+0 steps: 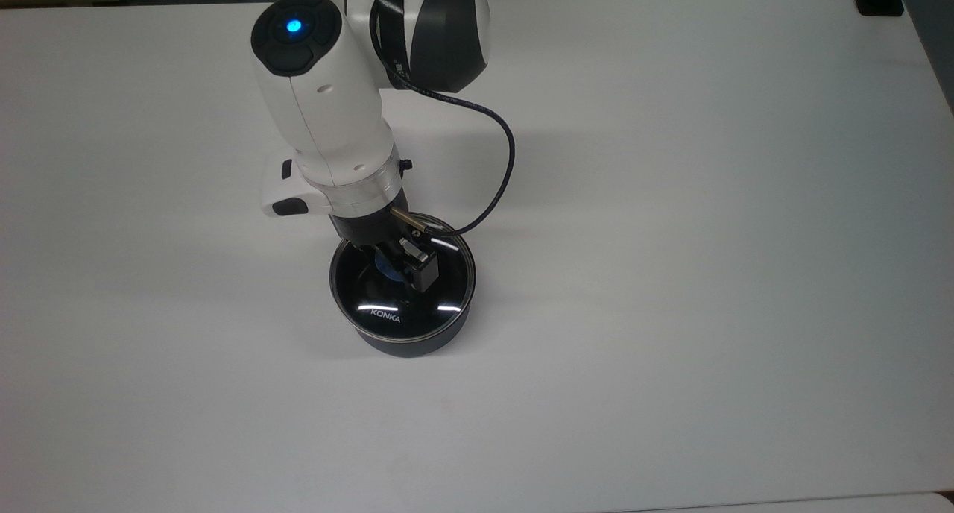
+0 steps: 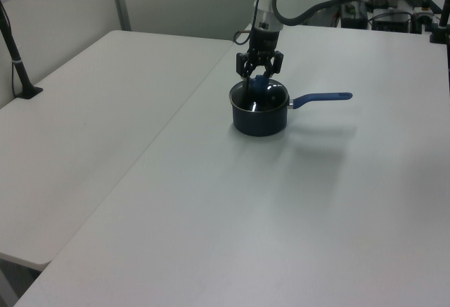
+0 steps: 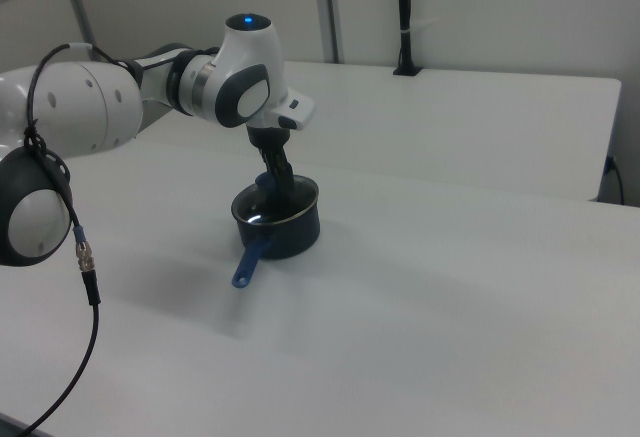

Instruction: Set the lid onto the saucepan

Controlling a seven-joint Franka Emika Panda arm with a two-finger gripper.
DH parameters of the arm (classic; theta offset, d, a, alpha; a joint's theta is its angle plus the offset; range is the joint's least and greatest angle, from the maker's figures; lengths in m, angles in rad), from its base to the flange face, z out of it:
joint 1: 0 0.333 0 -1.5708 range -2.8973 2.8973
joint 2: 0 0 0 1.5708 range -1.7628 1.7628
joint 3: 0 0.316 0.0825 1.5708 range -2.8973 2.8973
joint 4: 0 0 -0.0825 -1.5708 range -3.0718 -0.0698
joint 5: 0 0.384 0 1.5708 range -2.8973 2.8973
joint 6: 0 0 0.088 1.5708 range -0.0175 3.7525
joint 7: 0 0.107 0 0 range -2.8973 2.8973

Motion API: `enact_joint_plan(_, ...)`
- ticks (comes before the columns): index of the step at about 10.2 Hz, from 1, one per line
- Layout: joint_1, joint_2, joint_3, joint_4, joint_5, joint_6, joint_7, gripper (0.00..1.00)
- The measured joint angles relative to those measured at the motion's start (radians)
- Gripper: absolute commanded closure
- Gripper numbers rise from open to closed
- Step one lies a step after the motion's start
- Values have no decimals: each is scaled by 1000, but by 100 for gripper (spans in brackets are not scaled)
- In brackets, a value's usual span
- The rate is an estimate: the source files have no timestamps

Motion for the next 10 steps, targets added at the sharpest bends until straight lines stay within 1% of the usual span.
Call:
enact_joint_plan(1,0,2,0,-1,0,0,0,4)
enact_joint_plan(2,1,2,0,0,0,0,0,0)
enact_joint_plan(5,1,-17,0,4,0,0,0,0)
enact_joint_plan(7,-19,-108,-1,10,0,-88,1,0)
enact_joint_plan(9,-80,-277,-3,5,0,-270,-16,0)
enact_joint_plan(10,-104,-373,-5,-30,0,-343,-76,0)
